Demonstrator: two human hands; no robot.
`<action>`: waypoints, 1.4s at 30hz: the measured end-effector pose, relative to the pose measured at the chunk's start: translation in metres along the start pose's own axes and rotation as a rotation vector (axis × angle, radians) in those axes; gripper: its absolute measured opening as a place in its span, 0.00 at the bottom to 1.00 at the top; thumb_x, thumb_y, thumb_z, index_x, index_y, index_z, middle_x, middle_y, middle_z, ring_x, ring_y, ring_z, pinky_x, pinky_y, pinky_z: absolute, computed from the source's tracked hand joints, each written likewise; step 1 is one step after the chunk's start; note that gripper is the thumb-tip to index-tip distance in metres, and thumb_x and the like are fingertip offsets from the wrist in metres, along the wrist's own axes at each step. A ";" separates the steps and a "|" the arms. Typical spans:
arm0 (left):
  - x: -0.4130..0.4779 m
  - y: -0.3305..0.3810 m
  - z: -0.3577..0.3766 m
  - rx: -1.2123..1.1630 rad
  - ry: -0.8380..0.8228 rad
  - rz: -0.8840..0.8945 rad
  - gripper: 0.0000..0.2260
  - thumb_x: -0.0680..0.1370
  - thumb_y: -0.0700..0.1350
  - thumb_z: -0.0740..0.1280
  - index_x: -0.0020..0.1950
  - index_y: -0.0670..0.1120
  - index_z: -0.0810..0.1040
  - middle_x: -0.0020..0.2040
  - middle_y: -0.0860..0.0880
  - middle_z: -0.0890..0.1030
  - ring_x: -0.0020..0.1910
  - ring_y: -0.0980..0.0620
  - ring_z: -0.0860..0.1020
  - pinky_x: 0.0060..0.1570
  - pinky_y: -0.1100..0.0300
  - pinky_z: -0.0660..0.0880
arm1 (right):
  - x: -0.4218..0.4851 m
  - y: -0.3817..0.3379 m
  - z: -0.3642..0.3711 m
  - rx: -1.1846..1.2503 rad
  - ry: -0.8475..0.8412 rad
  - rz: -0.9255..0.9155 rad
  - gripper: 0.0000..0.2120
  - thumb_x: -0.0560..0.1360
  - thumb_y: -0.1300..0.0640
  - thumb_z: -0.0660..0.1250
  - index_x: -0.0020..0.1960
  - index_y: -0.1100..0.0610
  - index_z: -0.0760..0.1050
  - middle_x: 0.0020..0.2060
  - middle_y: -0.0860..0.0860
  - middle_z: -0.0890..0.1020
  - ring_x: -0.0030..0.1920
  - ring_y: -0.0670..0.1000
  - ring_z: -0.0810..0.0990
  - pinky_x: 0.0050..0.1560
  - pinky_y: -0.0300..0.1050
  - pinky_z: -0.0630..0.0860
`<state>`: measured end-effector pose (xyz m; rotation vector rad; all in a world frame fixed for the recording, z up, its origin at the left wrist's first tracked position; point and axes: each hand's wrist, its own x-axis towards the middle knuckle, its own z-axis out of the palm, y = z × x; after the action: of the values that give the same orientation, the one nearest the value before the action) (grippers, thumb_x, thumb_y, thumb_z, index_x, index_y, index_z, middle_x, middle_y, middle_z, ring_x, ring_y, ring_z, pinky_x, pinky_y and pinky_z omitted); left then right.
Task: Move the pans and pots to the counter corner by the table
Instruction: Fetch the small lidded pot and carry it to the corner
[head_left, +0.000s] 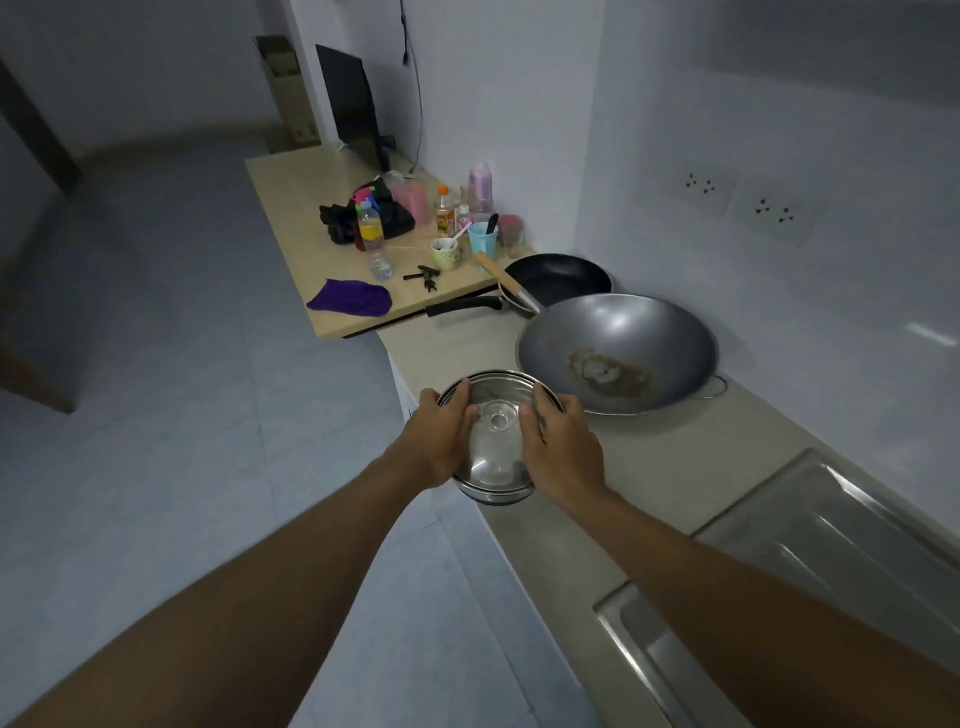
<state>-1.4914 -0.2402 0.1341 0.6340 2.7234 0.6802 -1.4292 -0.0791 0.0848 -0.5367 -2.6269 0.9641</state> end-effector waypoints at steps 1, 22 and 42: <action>0.010 -0.004 -0.002 -0.003 -0.008 -0.008 0.23 0.86 0.54 0.48 0.80 0.49 0.55 0.65 0.38 0.65 0.59 0.40 0.74 0.65 0.47 0.72 | 0.010 0.000 0.005 0.000 -0.004 -0.007 0.20 0.83 0.44 0.54 0.72 0.48 0.70 0.64 0.53 0.72 0.57 0.60 0.79 0.55 0.52 0.74; 0.237 -0.117 -0.061 0.047 -0.200 0.196 0.23 0.86 0.51 0.51 0.80 0.47 0.56 0.63 0.36 0.67 0.59 0.37 0.73 0.65 0.45 0.70 | 0.178 -0.037 0.130 0.142 0.012 0.159 0.22 0.82 0.47 0.59 0.75 0.51 0.67 0.58 0.49 0.65 0.59 0.55 0.75 0.57 0.42 0.67; 0.418 -0.155 -0.016 0.199 -0.401 0.246 0.24 0.85 0.51 0.52 0.81 0.48 0.53 0.70 0.34 0.61 0.69 0.38 0.61 0.67 0.48 0.65 | 0.303 0.005 0.200 0.086 -0.085 0.386 0.27 0.84 0.52 0.56 0.80 0.59 0.57 0.72 0.58 0.65 0.70 0.55 0.67 0.65 0.37 0.61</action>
<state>-1.9151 -0.1724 0.0103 1.0402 2.3742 0.2899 -1.7751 -0.0545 -0.0230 -1.0276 -2.5909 1.2280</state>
